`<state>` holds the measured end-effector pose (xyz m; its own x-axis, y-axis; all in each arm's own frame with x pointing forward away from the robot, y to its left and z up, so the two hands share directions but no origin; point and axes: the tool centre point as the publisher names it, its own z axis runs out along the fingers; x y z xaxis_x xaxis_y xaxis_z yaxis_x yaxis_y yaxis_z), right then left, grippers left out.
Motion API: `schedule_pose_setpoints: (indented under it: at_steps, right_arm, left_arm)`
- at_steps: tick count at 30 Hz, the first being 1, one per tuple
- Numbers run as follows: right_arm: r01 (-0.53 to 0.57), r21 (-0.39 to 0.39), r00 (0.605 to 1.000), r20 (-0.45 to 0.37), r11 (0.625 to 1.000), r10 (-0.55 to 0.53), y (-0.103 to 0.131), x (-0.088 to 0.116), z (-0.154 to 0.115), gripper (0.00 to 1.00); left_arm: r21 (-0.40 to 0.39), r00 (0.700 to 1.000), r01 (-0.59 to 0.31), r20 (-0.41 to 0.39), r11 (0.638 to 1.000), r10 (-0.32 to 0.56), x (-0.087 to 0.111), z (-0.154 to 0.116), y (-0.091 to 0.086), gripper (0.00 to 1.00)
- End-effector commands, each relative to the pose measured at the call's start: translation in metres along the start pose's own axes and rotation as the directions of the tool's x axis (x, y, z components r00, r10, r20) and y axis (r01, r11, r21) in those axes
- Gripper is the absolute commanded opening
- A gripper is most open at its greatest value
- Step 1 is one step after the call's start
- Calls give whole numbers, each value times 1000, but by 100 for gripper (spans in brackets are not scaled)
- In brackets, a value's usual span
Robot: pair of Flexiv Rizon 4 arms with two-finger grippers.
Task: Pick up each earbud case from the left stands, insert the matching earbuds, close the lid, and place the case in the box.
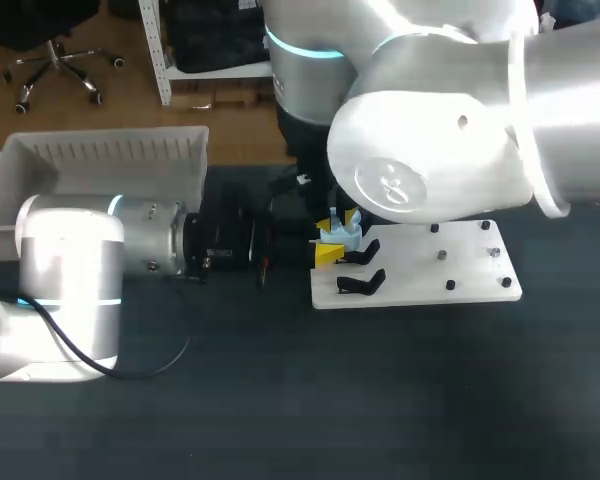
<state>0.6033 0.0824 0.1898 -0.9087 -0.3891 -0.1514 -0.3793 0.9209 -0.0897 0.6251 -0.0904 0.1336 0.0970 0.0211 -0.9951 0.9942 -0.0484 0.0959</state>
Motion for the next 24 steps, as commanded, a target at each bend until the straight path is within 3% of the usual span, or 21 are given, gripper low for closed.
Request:
schedule_pose_setpoints:
  at_steps: [1, 24]
  right_arm:
    - [-2, -2, 1000, 9, 1000, 2, -1, 3, 0, 0]
    - [3, 6, 1000, 7, 1000, -3, 0, -3, 2, 0]
  left_arm:
    - [-7, 1000, -4, 3, 1000, 4, 1, 1, -2, 0]
    - [-7, 1000, -4, 3, 1000, 4, 1, 1, -2, 0]
